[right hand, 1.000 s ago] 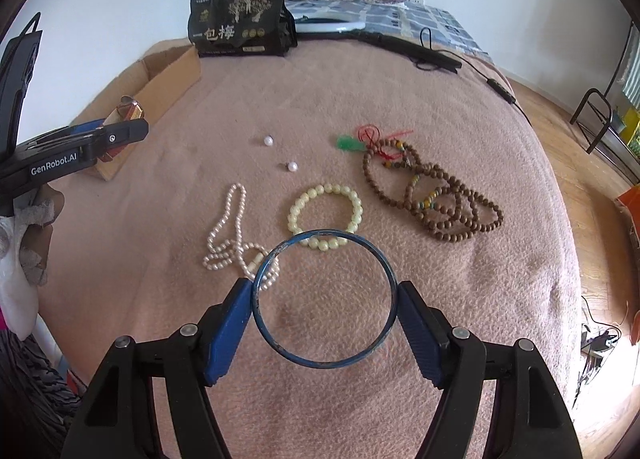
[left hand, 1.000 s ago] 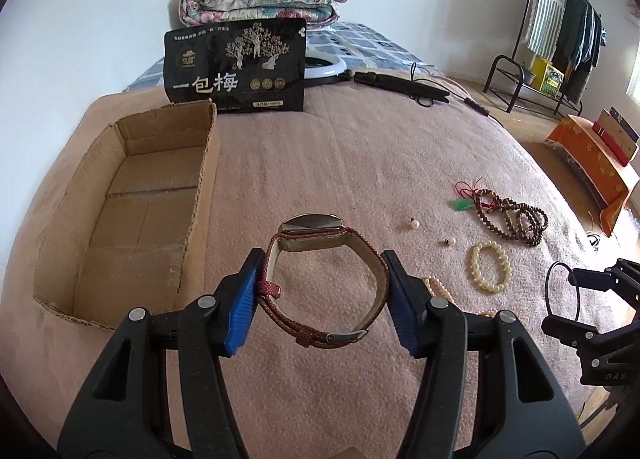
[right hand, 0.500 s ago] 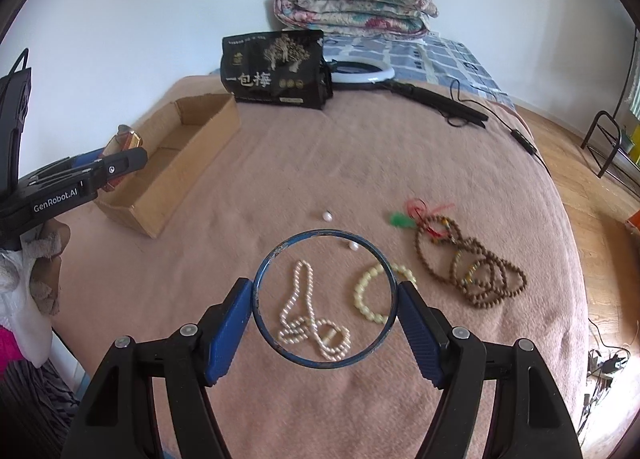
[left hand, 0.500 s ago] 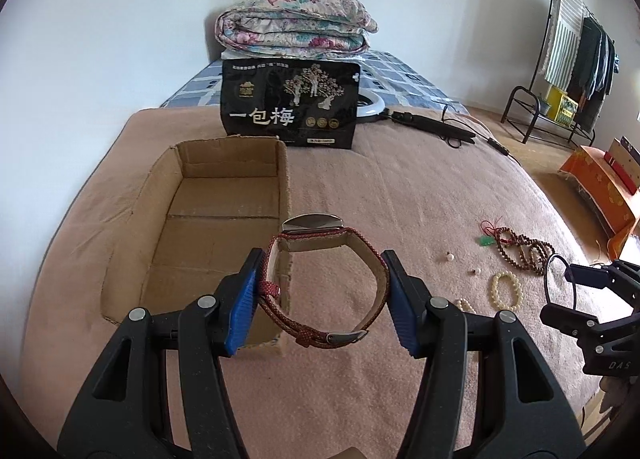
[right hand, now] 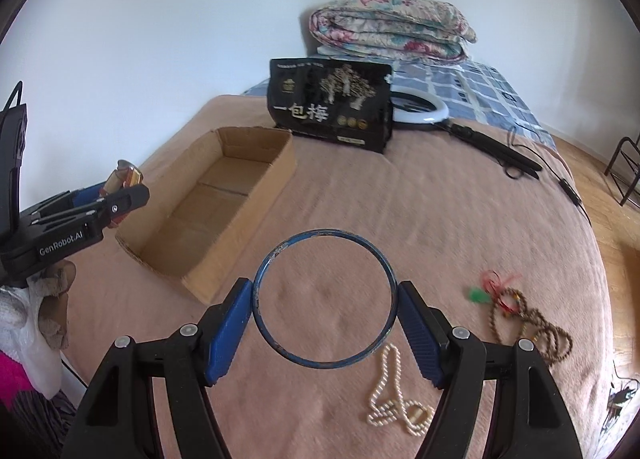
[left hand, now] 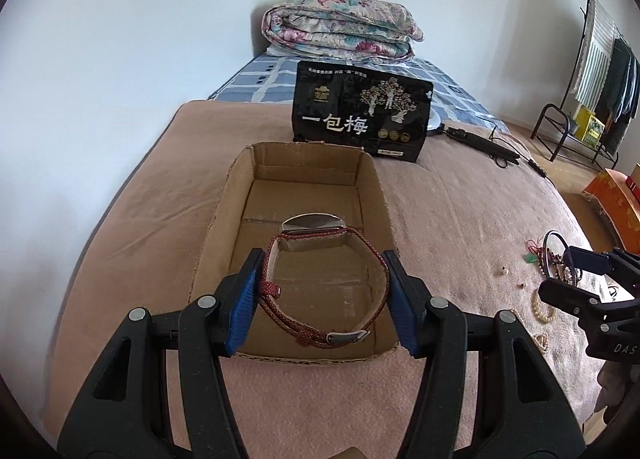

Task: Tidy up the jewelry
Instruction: 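Carry the watch with the left gripper into the cardboard box while the right carries the bangle, then open the left gripper to drop the watch while the right drops the bangle in the box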

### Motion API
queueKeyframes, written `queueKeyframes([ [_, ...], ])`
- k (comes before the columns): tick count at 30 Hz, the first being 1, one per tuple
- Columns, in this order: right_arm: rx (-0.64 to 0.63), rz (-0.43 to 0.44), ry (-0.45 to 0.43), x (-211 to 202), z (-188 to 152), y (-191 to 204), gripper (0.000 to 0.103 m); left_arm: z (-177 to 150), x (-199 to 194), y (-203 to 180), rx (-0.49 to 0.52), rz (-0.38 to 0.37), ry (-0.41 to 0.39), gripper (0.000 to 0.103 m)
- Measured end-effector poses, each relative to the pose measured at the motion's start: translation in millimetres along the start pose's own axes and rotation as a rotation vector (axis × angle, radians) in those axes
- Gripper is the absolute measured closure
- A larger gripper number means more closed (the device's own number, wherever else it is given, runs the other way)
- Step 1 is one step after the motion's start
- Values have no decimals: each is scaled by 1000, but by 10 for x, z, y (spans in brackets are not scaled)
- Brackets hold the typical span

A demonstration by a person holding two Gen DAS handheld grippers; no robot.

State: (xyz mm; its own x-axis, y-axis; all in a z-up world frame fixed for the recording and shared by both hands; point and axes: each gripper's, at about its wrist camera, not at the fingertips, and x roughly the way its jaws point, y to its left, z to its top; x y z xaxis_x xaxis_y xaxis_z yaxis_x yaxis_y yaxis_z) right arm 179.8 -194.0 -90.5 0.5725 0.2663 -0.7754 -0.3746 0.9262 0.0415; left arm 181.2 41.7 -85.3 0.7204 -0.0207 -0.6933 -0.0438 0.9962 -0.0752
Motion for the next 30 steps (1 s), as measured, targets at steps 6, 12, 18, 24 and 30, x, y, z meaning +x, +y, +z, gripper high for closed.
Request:
queueKeyframes([
  [6,-11,31,-8,235,232,238,28,6,38,309,-34,28,11,44],
  [12,-26,47,5,496,441,382,28,-68,145,483,-56,31,50,44],
  [18,-45,60,-7,716,713,552,28,-70,192,498,-69,19,57,44],
  [24,-35,86,-16,966,887,695,28,-78,279,511,-86,12,75,44],
  [30,-46,103,3,1183,932,806,28,-94,354,494,-91,11,93,44],
])
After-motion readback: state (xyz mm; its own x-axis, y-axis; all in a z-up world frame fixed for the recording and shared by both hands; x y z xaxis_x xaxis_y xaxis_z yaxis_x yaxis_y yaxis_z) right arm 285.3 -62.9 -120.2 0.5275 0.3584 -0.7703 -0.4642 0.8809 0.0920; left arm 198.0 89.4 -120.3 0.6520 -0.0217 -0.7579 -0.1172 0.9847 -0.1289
